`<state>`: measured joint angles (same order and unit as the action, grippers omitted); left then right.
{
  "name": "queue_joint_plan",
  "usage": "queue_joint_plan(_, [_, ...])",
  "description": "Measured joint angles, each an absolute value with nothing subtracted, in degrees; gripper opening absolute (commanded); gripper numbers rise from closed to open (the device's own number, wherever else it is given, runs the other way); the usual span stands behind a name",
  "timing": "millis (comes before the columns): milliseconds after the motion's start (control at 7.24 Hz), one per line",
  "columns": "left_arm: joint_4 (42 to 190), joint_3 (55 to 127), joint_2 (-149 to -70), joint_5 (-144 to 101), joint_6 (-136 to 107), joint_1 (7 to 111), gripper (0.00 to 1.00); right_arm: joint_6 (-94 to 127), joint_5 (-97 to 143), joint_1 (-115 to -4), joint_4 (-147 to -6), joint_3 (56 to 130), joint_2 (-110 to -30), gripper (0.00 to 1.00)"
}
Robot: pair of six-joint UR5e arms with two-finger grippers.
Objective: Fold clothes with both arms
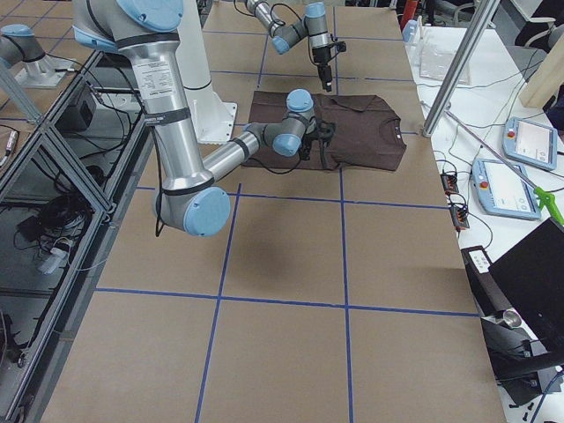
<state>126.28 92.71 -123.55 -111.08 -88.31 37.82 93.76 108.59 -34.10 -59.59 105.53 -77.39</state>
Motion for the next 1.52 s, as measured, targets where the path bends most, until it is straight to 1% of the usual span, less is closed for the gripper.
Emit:
queue_joint_plan(138, [126.2, 94.5, -122.5, -110.9, -89.4, 36.8, 0.84, 100.1, 103.4, -28.1, -60.5, 112.0, -83.6, 0.89])
queue_joint_plan(276, [126.2, 95.3, -121.7, -110.7, -89.9, 36.1, 0.84, 106.8, 97.9, -22.3, -63.4, 116.5, -87.1, 0.88])
queue_joint_plan(414, [126.2, 95.7, -121.2, -110.7, -90.4, 35.5, 0.84, 111.6, 93.0, -17.3, -68.0, 119.2, -87.9, 0.89])
queue_joint_plan(552, [126.2, 95.9, -120.9, -110.6, -90.9, 35.1, 0.85, 115.1, 89.4, -13.6, -72.1, 120.4, -87.6, 0.89])
queue_joint_plan(966, [126.2, 96.2, -120.8, -109.3, -92.5, 34.4, 0.87, 120.3, 87.6, -8.2, -80.8, 121.2, -86.2, 0.88])
queue_joint_plan(1104, [126.2, 96.3, -120.8, -109.0, -92.6, 34.2, 0.87, 121.3, 87.6, -7.0, -81.9, 121.1, -86.0, 0.81])
queue_joint_plan(1242, [126.2, 96.5, -120.8, -108.9, -92.6, 34.1, 0.87, 121.7, 87.6, -6.3, -82.7, 120.9, -85.3, 0.67])
queue_joint_plan(1380, [126.2, 96.5, -120.7, -108.8, -92.7, 34.0, 0.87, 121.9, 87.6, -6.0, -84.5, 120.9, -83.7, 0.58])
queue_joint_plan(1518, [126.2, 96.6, -120.7, -108.8, -92.7, 34.0, 0.87, 121.9, 87.6, -5.9, -88.0, 120.8, -81.3, 0.57])
